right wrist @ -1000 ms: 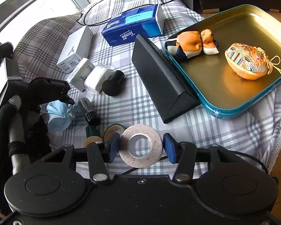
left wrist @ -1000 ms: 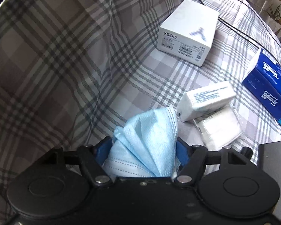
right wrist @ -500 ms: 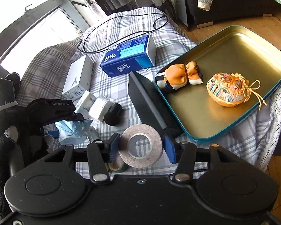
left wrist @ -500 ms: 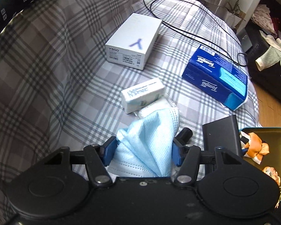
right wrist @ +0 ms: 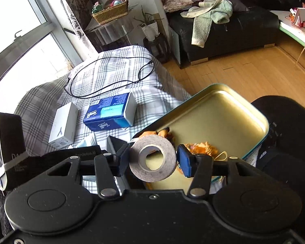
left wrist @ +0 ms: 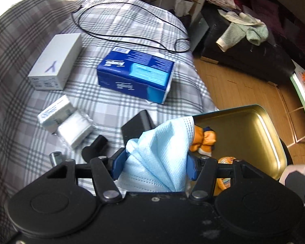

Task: Organize soft objects
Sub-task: 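Lower the mask into the tin with the left tool while the right tool drops the tape roll in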

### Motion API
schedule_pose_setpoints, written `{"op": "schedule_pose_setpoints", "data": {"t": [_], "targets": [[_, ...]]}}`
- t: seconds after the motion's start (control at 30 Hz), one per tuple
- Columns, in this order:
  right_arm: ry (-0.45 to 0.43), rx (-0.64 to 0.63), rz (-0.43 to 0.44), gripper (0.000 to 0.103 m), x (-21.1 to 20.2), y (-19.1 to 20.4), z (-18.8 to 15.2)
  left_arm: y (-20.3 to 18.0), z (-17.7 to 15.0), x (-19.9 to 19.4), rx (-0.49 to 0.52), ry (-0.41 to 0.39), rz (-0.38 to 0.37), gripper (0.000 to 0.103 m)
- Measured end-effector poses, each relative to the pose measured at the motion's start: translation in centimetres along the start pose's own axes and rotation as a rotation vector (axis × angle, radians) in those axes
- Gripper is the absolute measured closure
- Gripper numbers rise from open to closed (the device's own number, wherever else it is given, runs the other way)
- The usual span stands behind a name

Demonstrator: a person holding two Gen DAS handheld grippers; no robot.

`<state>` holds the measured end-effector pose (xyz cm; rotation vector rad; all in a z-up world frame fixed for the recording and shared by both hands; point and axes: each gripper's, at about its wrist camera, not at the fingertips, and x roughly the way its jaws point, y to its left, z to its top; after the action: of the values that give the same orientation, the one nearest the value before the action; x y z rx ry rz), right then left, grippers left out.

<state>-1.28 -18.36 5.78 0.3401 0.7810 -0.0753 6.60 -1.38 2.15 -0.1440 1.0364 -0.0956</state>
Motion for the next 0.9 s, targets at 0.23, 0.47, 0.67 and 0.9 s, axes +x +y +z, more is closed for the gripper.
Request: {"op": "schedule_pose_setpoints", "data": {"t": [0.23,0.47,0.67,0.9], "targets": [[0.041,-0.093,-0.047,0.052,1.1,-1.2,4.2,-4.9,-0.4,2.1,0.097,0.036,-0.030,0.047],[0.140,-0.112,-0.128,0.052,4.2,-3.0,6.2,-6.4,-0.9,4.7,0.136,0.085,-0.016,0.047],[0.178,-0.073,-0.166,0.052,5.2,-4.2,6.0,-6.5,-0.9,6.9,0.146,0.129,-0.007,0.046],[0.157,-0.056,-0.213,0.052,5.1,-4.5,6.4,-6.6,-1.3,7.9,0.155,0.144,-0.005,0.028]]}}
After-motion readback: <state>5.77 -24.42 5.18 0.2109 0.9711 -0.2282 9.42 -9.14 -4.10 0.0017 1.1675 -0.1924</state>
